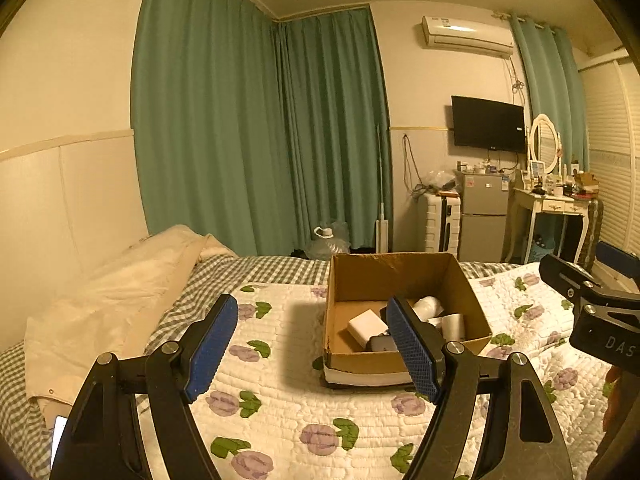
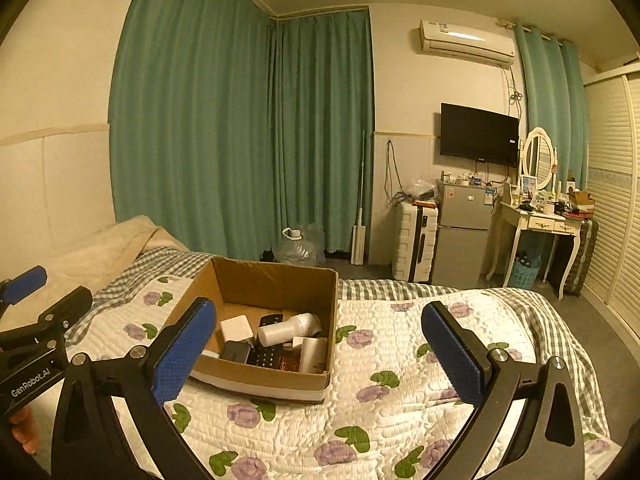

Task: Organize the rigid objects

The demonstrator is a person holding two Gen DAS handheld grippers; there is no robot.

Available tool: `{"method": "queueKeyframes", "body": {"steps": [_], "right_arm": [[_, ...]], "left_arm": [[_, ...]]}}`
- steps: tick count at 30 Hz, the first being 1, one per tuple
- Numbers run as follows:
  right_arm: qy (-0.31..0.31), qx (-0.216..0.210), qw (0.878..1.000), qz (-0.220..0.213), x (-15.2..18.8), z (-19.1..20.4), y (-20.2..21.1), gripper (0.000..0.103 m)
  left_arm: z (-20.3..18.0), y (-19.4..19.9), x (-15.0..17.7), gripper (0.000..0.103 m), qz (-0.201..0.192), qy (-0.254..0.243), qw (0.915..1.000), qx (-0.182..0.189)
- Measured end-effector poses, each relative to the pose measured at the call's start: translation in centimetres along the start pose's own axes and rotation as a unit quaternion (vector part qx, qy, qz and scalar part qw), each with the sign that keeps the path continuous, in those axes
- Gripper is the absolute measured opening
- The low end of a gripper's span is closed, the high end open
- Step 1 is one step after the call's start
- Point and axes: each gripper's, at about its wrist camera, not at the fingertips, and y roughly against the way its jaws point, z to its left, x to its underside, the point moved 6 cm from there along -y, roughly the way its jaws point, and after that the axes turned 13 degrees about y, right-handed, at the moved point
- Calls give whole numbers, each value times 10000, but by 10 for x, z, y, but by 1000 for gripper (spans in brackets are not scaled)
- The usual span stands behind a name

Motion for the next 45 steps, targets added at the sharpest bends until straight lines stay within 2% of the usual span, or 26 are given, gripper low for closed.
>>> {"method": "queueKeyframes", "body": {"steps": [20, 45], "right_arm": [[8, -23, 9999, 112, 2, 3, -4, 103], [13, -21, 9998, 216, 8, 6, -10, 103]], "left_arm": [[0, -5, 4, 80, 176, -4, 9998, 39], [4, -8, 5, 80, 199, -21, 9998, 46]]}}
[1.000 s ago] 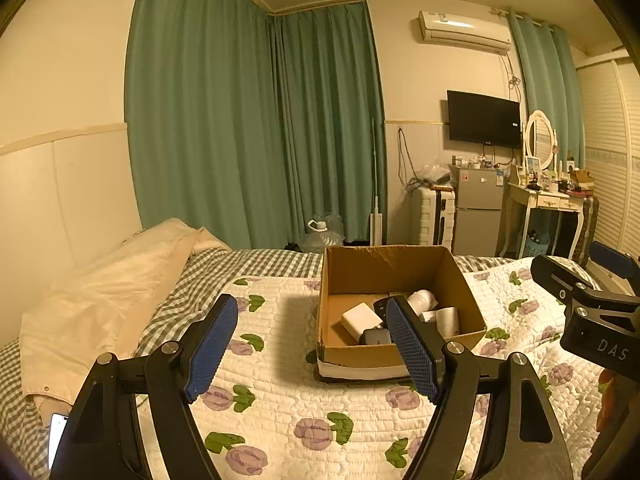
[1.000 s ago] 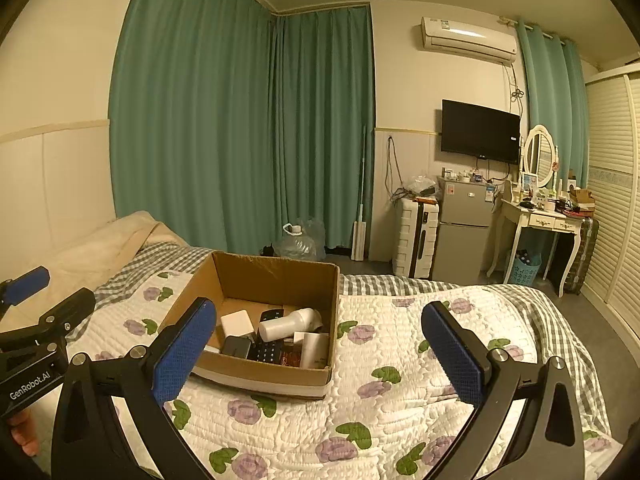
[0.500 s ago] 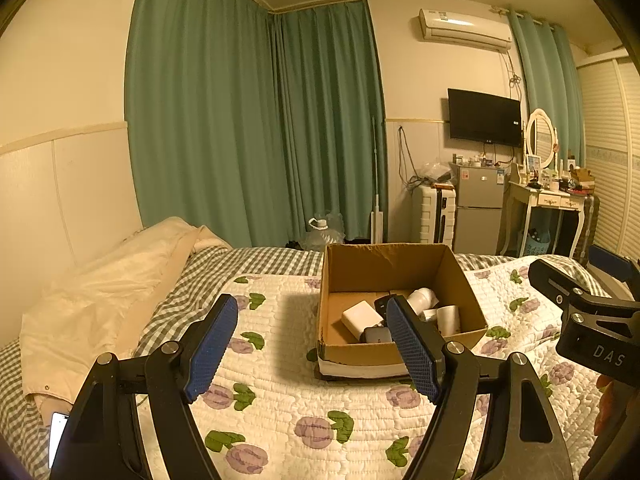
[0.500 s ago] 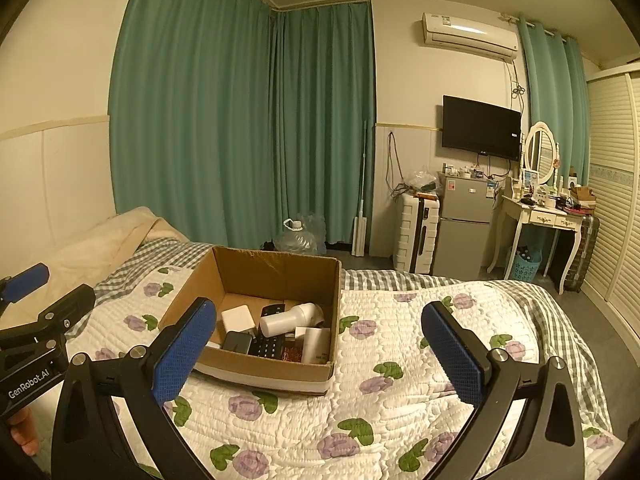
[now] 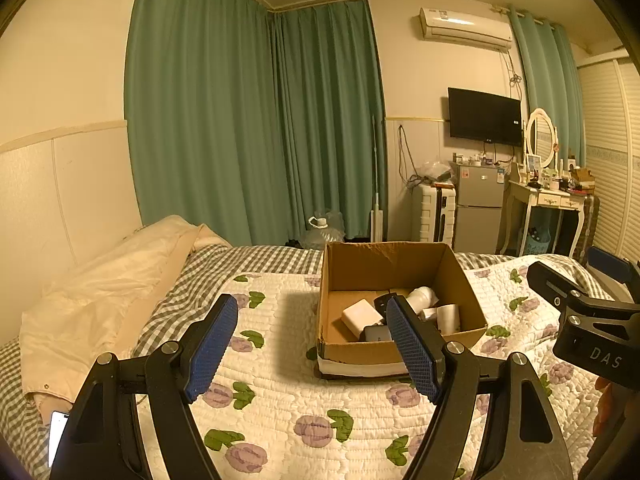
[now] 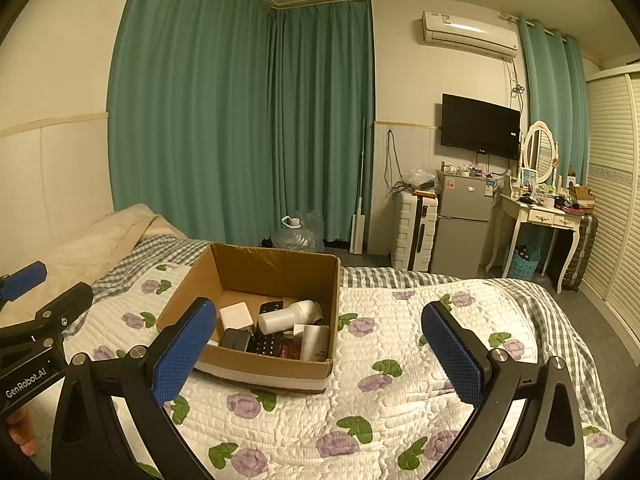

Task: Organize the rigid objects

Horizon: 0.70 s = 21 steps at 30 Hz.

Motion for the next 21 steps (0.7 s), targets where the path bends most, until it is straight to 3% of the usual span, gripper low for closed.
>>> {"method": "queueKeyframes", "body": {"steps": [21], "right_arm": [[9, 6, 10000, 44, 4, -2, 1, 103]], "left_arm": [[1, 0, 0, 80, 0, -9, 10000, -7]]}}
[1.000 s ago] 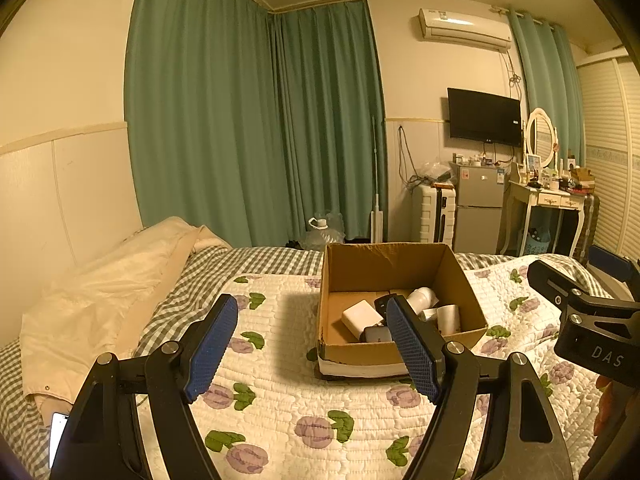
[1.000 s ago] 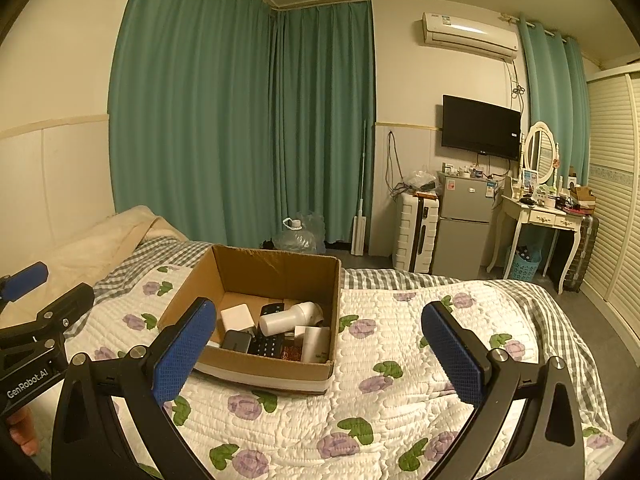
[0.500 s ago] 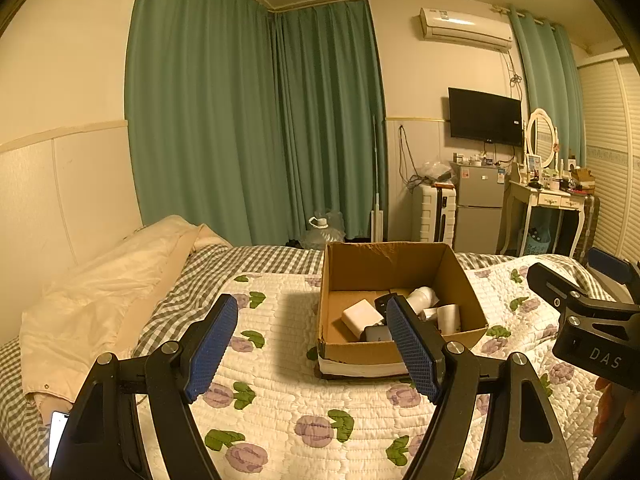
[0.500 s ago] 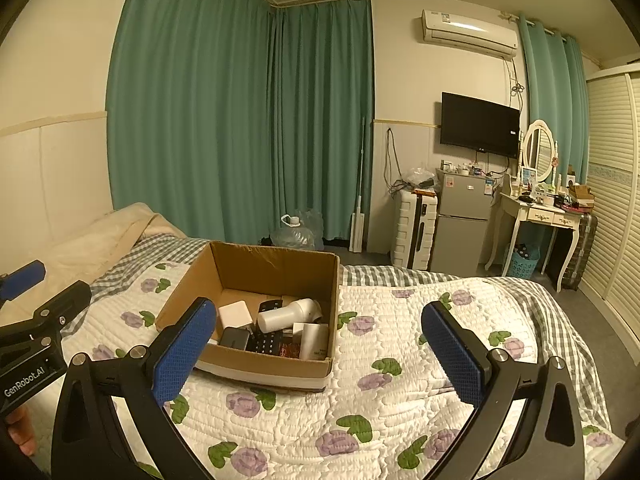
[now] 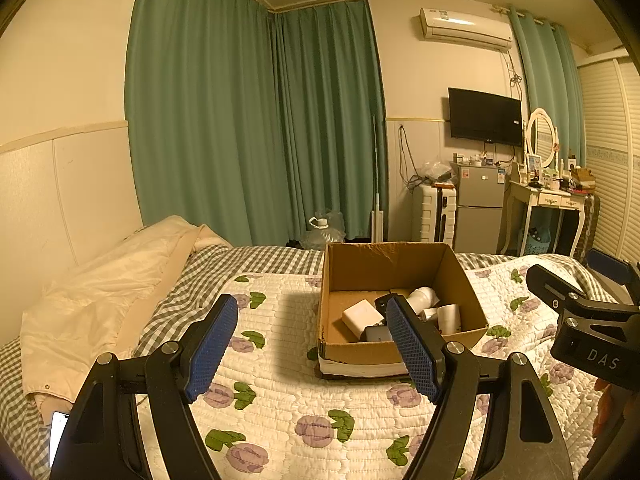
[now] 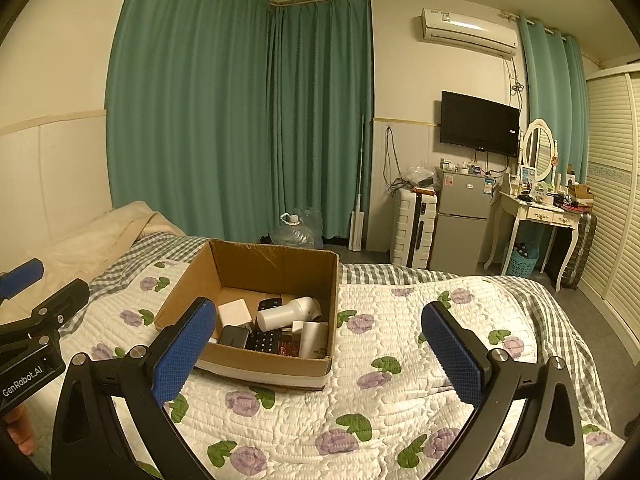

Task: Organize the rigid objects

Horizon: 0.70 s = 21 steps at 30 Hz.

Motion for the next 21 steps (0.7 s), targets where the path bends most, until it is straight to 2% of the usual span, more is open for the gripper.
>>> {"method": "queueKeyframes", "body": {"steps": [21], "right_arm": [[-8, 18, 10000, 2, 0, 0, 0, 103]], "left_arm": [[0, 0, 0, 79, 19, -13, 10000, 9]]}}
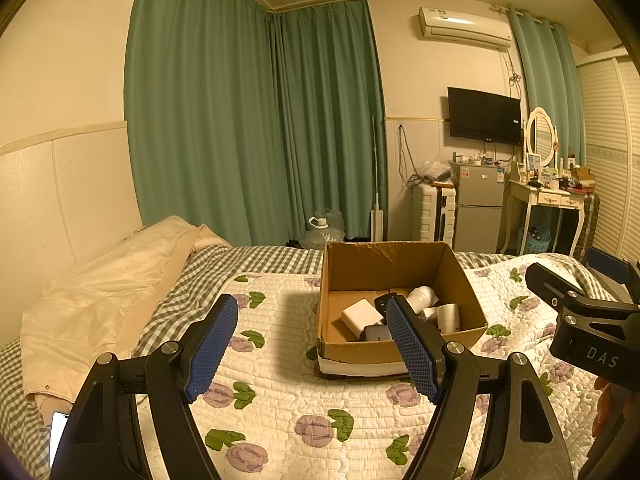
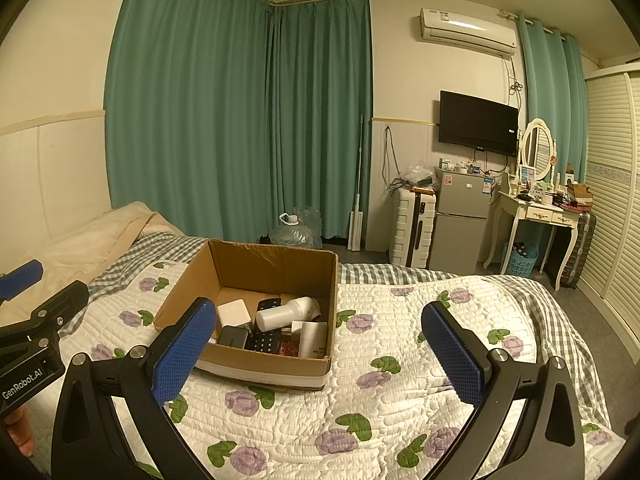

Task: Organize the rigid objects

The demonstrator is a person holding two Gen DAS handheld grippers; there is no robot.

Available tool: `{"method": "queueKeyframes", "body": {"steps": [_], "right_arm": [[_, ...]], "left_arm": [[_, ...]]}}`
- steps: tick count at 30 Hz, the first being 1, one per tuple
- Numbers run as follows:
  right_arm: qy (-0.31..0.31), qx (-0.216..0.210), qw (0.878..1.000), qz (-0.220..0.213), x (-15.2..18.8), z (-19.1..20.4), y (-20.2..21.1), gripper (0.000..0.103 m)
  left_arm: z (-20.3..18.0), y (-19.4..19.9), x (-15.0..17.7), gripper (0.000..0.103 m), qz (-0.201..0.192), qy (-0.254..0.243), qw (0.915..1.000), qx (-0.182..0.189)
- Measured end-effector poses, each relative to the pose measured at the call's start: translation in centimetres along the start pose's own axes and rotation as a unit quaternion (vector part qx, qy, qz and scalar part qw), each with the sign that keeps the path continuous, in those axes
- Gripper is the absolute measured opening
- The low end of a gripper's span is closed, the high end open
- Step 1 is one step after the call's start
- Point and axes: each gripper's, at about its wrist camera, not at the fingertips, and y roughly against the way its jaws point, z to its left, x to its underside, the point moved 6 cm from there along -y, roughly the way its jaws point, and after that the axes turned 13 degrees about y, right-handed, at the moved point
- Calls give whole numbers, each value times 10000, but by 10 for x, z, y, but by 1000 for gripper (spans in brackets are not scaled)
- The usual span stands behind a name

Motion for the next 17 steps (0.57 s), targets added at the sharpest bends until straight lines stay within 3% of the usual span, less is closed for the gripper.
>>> {"method": "queueKeyframes", "body": {"steps": [17], "right_arm": [[-22, 11, 10000, 52, 1, 3, -3, 103]], "left_arm": [[0, -1, 4, 80, 69, -26, 10000, 14]]}}
